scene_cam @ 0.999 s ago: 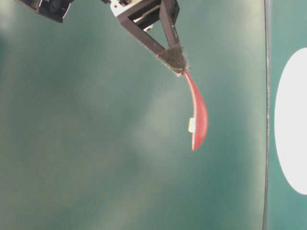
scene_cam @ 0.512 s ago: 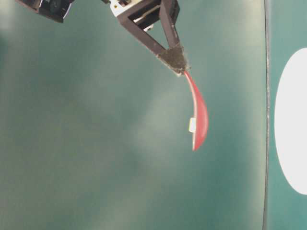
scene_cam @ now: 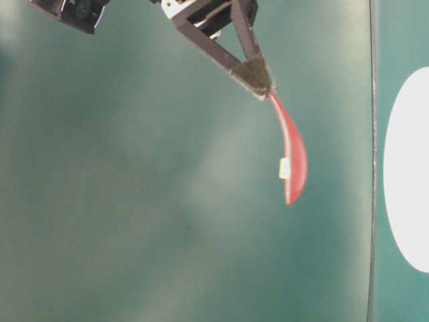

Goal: Scoop the yellow hexagonal prism block from the bowl with a spoon using the right arm.

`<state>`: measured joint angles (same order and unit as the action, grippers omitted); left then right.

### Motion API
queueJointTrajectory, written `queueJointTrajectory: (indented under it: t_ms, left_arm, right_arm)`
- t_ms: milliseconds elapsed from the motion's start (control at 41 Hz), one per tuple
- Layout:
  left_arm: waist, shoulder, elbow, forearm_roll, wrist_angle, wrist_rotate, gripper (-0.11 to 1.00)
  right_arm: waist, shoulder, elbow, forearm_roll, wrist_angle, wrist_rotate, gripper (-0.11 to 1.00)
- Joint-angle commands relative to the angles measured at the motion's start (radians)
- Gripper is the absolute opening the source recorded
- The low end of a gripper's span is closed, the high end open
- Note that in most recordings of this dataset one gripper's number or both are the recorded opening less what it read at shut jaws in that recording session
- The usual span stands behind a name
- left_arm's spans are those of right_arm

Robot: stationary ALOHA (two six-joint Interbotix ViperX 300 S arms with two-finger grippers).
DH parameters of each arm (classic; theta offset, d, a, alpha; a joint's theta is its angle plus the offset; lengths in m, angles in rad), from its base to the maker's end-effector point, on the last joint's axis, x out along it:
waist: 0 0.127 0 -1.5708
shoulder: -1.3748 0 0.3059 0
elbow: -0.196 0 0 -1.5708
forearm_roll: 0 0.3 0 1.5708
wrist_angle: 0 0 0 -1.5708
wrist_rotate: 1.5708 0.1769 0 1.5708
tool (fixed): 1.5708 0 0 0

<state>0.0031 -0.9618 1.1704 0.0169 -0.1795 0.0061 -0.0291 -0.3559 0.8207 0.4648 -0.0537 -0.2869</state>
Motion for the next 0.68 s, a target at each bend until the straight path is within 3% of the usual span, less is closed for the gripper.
queueJointTrajectory:
  t_ms: [0,658]
  left_arm:
    - [0.0,0.009,-0.015,0.002,-0.011,0.002,0.0]
    - [0.0,0.009,-0.011,0.002,0.005,0.002,0.0]
  right_arm:
    - [0.0,-0.014,-0.028,0.002,-0.006,0.003,0.24]
    - [0.0,-0.009,-0.023,-0.003,-0.02,-0.008,0.24]
